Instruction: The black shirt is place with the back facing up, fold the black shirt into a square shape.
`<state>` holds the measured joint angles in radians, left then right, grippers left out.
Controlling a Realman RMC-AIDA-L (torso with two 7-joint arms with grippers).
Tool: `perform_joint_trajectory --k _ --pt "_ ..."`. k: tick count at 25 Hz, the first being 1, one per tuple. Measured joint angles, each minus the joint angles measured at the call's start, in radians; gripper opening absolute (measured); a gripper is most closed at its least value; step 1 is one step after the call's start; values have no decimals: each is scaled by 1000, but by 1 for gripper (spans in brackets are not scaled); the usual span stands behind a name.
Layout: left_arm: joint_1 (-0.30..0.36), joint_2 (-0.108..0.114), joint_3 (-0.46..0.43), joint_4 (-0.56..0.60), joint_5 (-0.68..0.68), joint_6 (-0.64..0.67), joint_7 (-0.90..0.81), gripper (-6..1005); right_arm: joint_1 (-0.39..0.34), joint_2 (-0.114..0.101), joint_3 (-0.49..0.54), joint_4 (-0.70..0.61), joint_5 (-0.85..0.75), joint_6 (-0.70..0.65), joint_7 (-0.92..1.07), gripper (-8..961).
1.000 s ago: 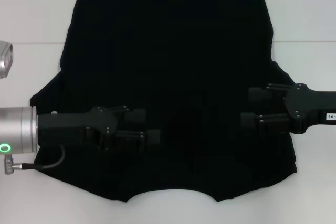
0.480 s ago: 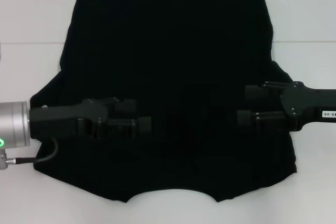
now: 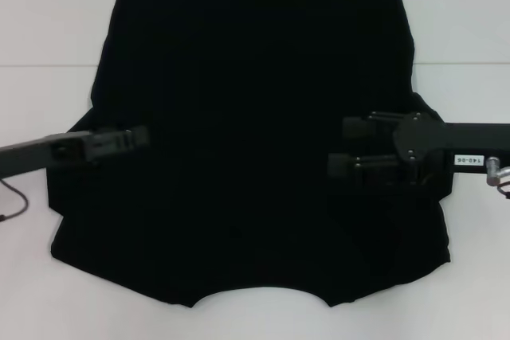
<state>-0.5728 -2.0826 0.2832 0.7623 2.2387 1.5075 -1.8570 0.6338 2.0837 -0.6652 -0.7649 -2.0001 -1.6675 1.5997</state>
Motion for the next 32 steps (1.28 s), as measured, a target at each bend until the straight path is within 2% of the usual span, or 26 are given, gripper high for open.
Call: perform_joint_trajectory --k 6,13,20,32 --pt "-10 5 -6 6 63 -179 -108 917 23 2 0 25 7 8 9 910" --pt "-22 7 26 -2 118 -347 -198 918 29 2 -5 20 9 13 50 910" --pt "-24 2 36 -5 186 -425 -245 917 33 2 -1 23 9 13 50 909" --pt "-17 -1 36 -54 206 -501 -238 919 38 2 -1 21 9 12 50 907"
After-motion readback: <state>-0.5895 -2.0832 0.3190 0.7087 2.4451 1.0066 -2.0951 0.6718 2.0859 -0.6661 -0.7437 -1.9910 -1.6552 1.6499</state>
